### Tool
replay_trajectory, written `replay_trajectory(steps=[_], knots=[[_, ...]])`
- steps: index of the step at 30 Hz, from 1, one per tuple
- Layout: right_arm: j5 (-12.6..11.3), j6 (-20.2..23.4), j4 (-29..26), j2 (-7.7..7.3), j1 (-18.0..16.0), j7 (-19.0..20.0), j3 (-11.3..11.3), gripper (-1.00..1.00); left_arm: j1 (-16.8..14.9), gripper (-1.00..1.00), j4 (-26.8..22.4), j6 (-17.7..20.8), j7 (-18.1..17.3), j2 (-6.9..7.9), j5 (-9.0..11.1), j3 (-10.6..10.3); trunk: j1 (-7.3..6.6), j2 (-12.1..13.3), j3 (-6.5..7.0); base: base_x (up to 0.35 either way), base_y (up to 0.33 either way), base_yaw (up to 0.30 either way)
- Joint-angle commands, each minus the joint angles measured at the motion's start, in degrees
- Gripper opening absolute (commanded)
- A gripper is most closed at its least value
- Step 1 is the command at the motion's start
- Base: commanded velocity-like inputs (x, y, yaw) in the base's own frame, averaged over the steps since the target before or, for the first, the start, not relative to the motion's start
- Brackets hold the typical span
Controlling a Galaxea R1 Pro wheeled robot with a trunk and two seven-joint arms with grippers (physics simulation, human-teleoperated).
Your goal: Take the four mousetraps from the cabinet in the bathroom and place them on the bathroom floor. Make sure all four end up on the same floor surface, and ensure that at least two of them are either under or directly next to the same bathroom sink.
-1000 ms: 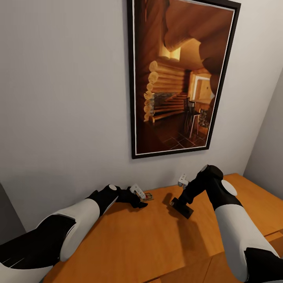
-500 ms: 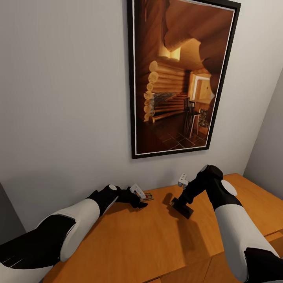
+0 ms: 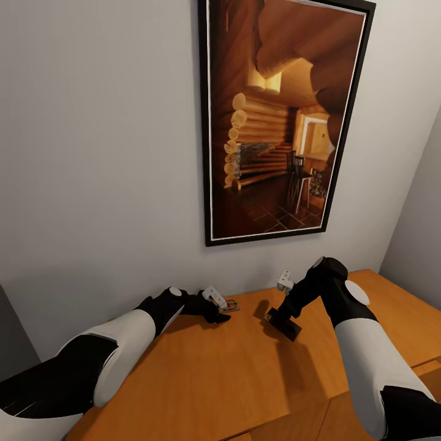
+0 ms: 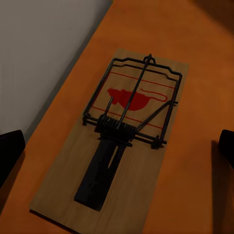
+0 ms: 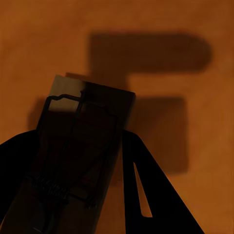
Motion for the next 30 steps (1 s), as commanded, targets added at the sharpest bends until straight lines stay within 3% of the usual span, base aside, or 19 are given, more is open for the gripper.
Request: replay_trajectory(steps=[1, 30], knots=[[0.3, 0.6, -0.1, 0.02, 0.0, 0.4, -0.1, -1.0, 0.0, 1.0, 0.0, 0.1, -0.1, 0.0, -0.2, -1.7, 0.01, 0.0, -0.08, 0.0, 0.0, 0.0], [0.3, 0.6, -0.1, 0.02, 0.0, 0.4, -0.1, -1.0, 0.0, 1.0, 0.0, 0.1, -2.2, 0.0, -0.2, -1.7, 0.01, 0.0, -0.08, 0.0, 0.0, 0.0]])
